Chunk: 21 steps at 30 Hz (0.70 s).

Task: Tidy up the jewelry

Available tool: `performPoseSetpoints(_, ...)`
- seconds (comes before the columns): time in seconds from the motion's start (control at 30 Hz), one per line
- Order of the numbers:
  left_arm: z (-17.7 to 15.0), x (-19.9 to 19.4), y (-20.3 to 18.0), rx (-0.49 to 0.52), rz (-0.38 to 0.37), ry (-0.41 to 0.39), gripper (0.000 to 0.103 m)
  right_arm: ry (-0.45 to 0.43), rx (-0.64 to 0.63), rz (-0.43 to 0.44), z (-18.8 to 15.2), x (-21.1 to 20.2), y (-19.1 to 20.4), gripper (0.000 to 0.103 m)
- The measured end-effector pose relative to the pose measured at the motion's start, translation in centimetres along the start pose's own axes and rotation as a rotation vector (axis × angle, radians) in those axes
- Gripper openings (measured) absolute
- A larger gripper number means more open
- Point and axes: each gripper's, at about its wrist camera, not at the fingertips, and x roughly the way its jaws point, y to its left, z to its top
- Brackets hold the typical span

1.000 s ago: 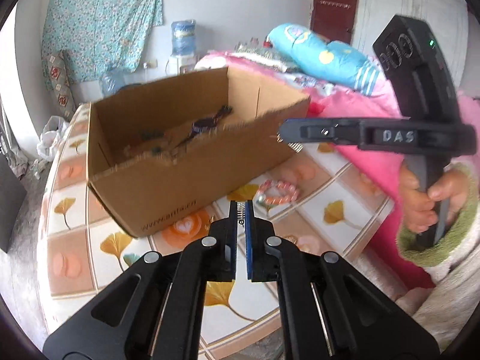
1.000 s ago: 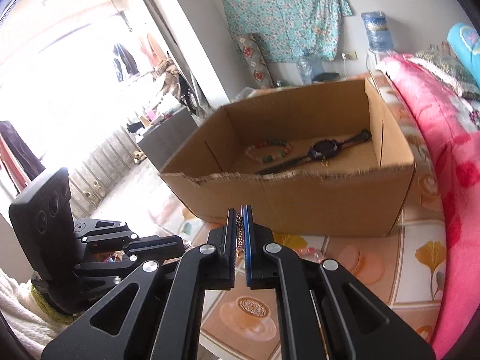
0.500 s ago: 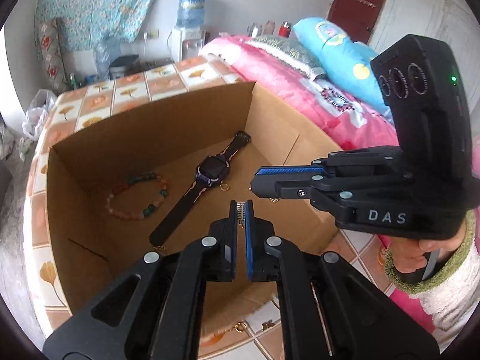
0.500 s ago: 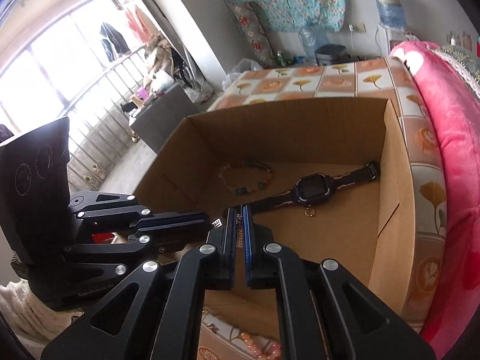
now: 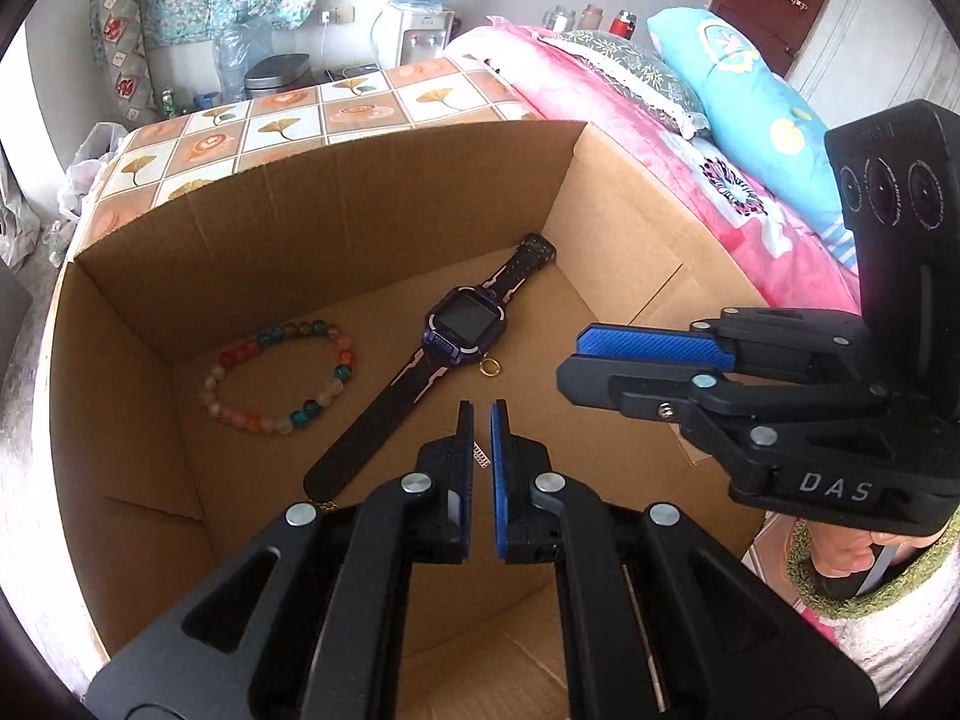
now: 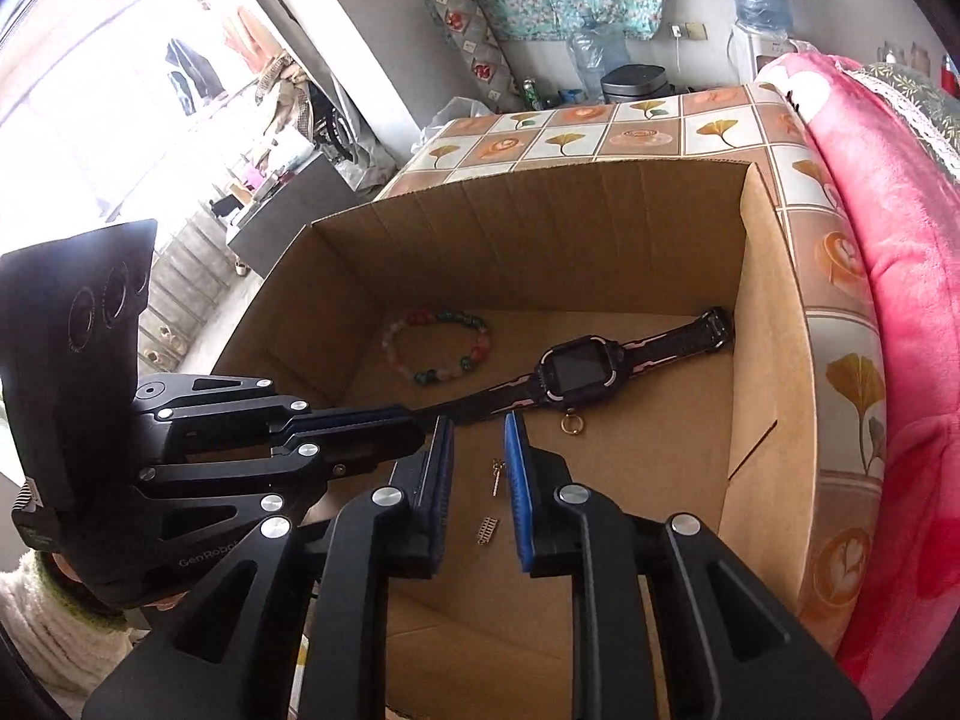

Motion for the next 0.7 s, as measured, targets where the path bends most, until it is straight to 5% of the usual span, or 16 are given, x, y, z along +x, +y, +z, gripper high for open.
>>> performPoseSetpoints(0.23, -1.7, -5.4, -0.4, 0.022, -0.028, -0.172, 0.01, -0.107, -0.032, 0.021, -0.7, -3.9, 1.7, 0.019)
performPoseSetpoints(0.5, -9.9, -14.7, -0.9, 0.1, -0.072, -0.415, 0.03, -0.222, -0.088, 0.119, -5.2, -9.5, 5.5, 0.02)
performPoseSetpoints(0.7, -16.5, -15.5, -0.7, 0.1, -0.051, -0.409, 0.039, -0.214, -0.085, 0.156, -10.4, -9.5, 7.3, 0.022)
